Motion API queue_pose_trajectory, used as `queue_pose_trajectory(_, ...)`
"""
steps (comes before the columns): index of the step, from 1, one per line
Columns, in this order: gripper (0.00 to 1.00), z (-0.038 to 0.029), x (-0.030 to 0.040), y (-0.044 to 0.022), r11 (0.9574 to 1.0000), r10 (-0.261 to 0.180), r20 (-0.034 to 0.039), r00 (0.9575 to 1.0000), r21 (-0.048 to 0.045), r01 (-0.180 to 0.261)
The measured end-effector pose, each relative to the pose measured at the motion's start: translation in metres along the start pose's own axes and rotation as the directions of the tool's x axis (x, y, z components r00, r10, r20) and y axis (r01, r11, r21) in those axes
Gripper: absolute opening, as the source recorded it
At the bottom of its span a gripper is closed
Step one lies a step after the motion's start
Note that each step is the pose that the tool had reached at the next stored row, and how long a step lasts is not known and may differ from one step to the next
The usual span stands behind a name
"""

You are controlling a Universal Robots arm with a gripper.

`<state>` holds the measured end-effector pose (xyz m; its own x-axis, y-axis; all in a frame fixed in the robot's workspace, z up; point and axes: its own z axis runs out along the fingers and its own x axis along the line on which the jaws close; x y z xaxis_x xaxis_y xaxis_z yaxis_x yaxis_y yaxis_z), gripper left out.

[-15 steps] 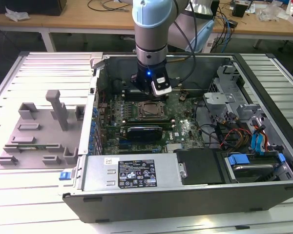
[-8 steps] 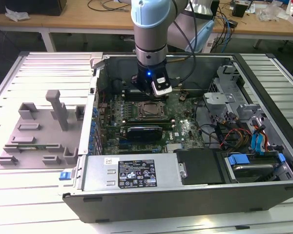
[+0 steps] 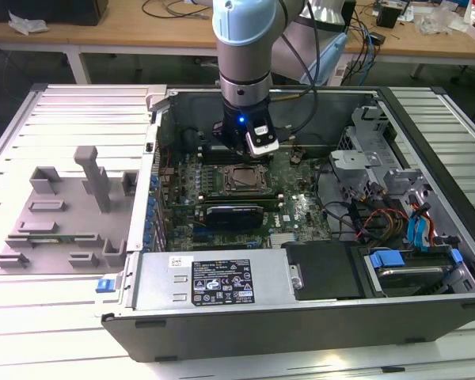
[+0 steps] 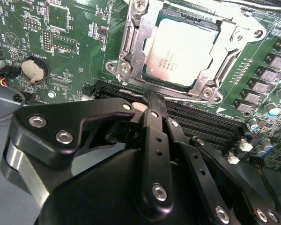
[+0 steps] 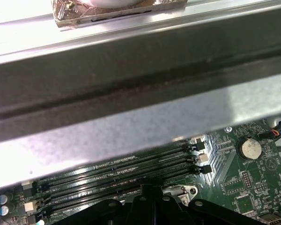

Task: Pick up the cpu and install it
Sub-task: 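Install the first cpu locking lever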

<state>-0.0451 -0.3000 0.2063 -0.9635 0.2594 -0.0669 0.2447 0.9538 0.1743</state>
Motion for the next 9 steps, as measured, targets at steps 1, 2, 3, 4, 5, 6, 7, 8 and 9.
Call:
queue_pose_trajectory(1,0.11,0.0000,0.0000,0.0000,1.0000,0.000,0.0000,1.0000,0.0000,0.000)
queue_pose_trajectory(2,0.11,-0.0001,0.0000,0.0000,1.0000,0.000,0.0000,1.0000,0.0001,0.000)
queue_pose_trajectory(3,0.11,-0.0001,0.0000,0.0000,1.0000,0.000,0.0000,1.0000,0.0001,0.000)
queue_pose_trajectory(4,0.11,-0.0001,0.0000,0.0000,1.0000,0.000,0.0000,1.0000,0.0000,0.000)
queue_pose_trajectory(5,0.11,-0.0001,0.0000,0.0000,1.0000,0.000,0.0000,1.0000,0.0001,0.000)
queue_pose_trajectory(6,0.11,-0.0001,0.0000,0.0000,1.0000,0.000,0.0000,1.0000,0.0000,0.000)
queue_pose_trajectory(7,0.11,-0.0002,0.0000,0.0001,1.0000,0.000,0.0000,1.0000,0.0000,0.000)
queue_pose_trajectory(8,0.11,-0.0006,0.0001,0.0003,1.0000,0.000,-0.0001,1.0000,0.0003,0.000)
queue_pose_trajectory(9,0.11,-0.0011,0.0003,0.0012,1.0000,0.000,0.0001,1.0000,0.0004,0.000)
